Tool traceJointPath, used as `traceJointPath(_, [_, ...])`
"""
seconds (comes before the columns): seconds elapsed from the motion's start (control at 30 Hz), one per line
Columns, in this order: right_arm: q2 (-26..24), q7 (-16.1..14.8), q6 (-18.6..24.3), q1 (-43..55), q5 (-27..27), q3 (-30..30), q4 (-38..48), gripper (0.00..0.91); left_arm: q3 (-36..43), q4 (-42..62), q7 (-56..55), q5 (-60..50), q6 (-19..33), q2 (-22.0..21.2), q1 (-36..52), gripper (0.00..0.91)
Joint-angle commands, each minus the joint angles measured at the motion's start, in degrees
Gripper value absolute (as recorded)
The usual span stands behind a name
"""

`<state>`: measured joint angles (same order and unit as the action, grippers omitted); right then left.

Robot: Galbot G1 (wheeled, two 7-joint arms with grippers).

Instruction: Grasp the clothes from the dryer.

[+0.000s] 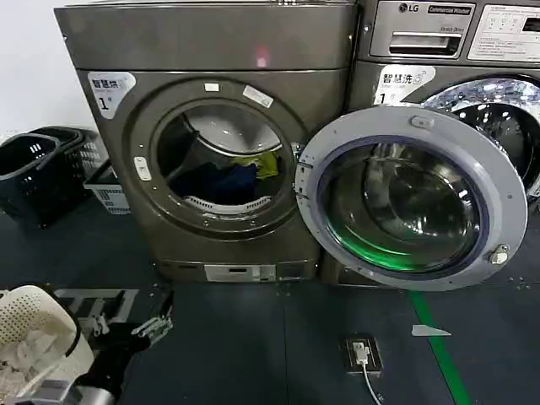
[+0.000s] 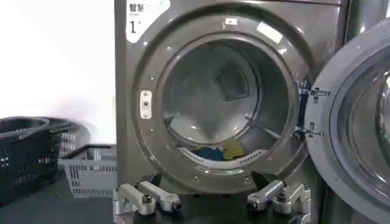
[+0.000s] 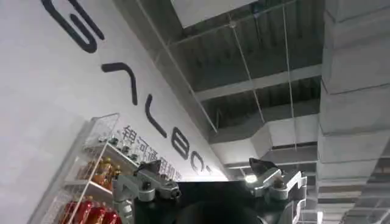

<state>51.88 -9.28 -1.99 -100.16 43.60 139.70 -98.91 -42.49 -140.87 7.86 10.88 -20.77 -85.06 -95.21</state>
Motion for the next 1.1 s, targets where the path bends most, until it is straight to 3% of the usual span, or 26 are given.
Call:
traceJointPath(0.03, [0.0, 0.6, -0.1, -0.2, 0.4, 0.4, 0.1, 0.907, 0.1, 0.2, 0.3, -0.2, 0.4, 0.2, 0.2, 0.907])
traceJointPath(0.53, [0.3, 0.5, -0.2, -0.9, 4.1, 1.1, -1.4, 0.907, 0.5, 0.4, 0.4, -1.1, 0.5, 0.6, 0.6, 0.907])
traceJointPath(1.1, [0.5, 0.6, -0.2, -1.0, 3.8, 1.7, -0.8, 0.907, 2.1, 1.0, 1.2, -1.5, 0.5, 1.4, 1.0, 0.907])
